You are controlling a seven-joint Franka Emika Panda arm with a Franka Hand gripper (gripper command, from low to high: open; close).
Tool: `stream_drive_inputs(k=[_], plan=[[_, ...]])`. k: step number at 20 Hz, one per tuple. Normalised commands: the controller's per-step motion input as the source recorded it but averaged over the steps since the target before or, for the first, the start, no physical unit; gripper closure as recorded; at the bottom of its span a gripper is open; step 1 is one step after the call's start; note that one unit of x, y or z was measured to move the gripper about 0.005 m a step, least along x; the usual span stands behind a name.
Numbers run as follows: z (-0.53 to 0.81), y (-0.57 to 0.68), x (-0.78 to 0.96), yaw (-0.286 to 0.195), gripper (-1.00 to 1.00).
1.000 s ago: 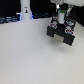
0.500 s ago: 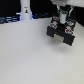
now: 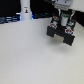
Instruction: Open the kcup holder, insert the kcup into the holder, and close the kcup holder
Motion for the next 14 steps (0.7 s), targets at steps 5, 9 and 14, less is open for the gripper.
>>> stream_drive_inputs(k=[5, 9, 14], plan=[[0.0, 0.0, -0.14, 0.019, 1.0], [0.0, 0.0, -0.15, 0.027, 1.0], [-0.06, -0.05, -0.13, 0.011, 1.0]])
